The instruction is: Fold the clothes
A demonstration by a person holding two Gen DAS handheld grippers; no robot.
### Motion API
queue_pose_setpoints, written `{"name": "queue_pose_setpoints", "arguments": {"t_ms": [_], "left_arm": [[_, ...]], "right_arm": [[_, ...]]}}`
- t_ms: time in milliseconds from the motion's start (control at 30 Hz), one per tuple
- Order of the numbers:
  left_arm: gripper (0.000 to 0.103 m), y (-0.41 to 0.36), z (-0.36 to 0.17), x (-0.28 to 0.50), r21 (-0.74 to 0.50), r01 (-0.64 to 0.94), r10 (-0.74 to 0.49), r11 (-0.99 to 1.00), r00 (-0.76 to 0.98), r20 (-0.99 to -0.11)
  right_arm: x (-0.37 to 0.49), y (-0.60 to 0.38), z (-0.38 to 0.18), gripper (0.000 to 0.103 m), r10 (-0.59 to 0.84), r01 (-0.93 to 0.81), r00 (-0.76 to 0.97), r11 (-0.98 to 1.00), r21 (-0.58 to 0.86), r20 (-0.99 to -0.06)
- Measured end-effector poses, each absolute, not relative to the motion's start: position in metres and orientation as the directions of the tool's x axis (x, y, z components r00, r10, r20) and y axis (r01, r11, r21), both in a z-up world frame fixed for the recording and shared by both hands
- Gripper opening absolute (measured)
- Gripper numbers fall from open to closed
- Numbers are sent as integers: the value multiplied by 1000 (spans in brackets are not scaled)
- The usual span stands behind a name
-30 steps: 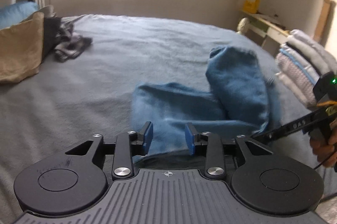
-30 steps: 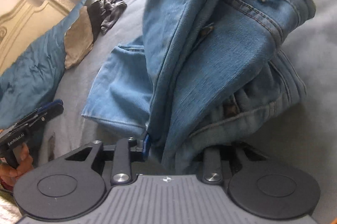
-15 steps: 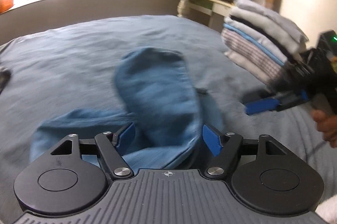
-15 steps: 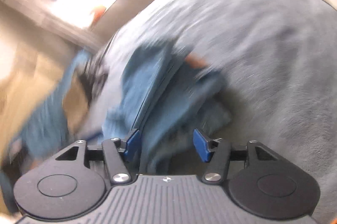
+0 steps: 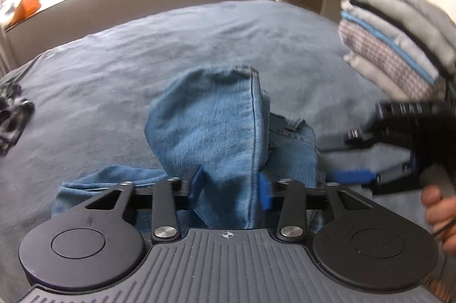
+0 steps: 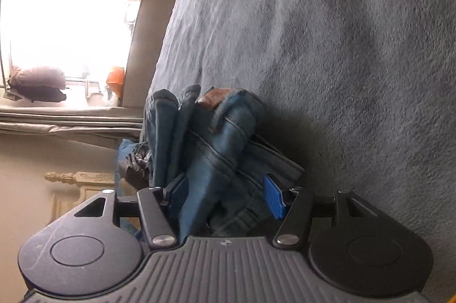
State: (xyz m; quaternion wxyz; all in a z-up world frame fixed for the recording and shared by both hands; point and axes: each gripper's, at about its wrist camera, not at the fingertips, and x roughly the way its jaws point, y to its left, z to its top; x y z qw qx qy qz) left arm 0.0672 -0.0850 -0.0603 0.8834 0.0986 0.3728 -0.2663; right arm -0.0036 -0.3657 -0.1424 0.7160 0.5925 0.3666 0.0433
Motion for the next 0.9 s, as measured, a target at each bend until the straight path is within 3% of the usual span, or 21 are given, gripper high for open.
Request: {"name": "queue_pose_setpoints", "arguments": {"t_ms": [200, 333, 667, 767, 900], "left_arm": [[29, -73, -54, 74, -37, 458, -356, 888, 635, -685], [29, -65, -57, 83, -18, 381, -290, 924, 670, -683], [31, -44, -74, 85, -100, 346, -305, 933, 611, -731], [31, -40, -79, 86, -117, 333, -306, 936, 601, -738], [29, -40, -87, 87, -129, 315, -303, 940, 601, -739]], "right_arm": [[-14, -368, -153, 62, 539, 357, 726, 237, 903, -428], [-28, -363, -168, 71, 599, 372, 702, 153, 916, -385], [4, -334, -167, 83, 684, 328, 675, 60, 943, -278], [17, -320, -155, 83, 698, 303, 652, 119, 946, -296], [33, -300, -152, 79, 675, 329, 610, 260, 908, -414]]}}
